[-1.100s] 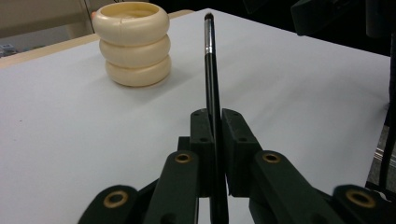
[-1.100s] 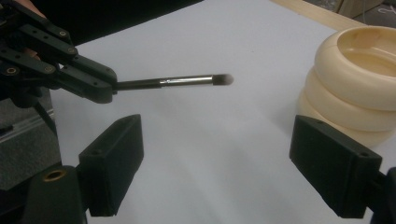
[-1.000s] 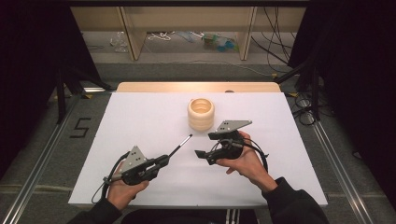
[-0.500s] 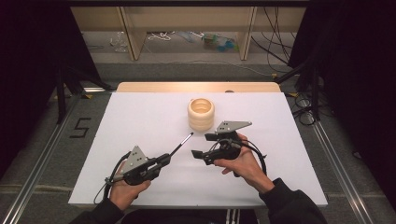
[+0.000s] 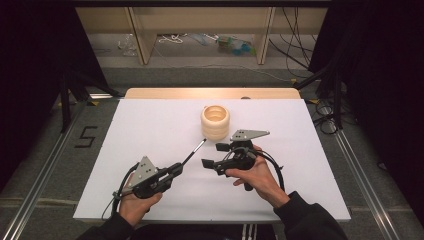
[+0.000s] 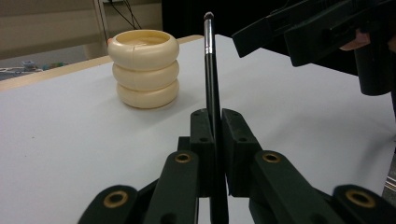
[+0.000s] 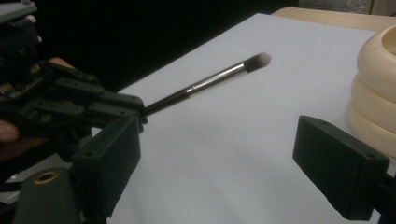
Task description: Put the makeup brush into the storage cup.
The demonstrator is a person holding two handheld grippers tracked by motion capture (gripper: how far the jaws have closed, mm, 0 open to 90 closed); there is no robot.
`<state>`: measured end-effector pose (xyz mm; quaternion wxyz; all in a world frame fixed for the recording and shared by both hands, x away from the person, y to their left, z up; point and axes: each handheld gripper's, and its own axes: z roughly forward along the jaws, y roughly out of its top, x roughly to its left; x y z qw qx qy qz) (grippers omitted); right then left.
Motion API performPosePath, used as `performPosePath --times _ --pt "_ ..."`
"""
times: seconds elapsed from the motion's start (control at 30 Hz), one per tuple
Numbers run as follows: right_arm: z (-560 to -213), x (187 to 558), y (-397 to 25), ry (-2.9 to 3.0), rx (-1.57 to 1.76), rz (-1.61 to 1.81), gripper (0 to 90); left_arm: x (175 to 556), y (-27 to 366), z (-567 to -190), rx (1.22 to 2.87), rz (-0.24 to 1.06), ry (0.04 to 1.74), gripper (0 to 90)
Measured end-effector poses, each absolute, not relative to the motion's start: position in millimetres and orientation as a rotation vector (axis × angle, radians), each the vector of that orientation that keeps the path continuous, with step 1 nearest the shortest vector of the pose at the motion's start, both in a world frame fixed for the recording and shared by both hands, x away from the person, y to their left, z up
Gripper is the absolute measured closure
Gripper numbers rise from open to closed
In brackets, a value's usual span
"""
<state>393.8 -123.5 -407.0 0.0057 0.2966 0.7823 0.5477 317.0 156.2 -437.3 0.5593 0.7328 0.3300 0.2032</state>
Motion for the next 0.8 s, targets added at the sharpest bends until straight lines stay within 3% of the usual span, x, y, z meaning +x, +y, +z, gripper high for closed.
performPosePath --times 0.8 --pt "-414 392 -106 2.442 0.961 1.831 18.4 313 148 -435 1.705 0.475 0.752 83.6"
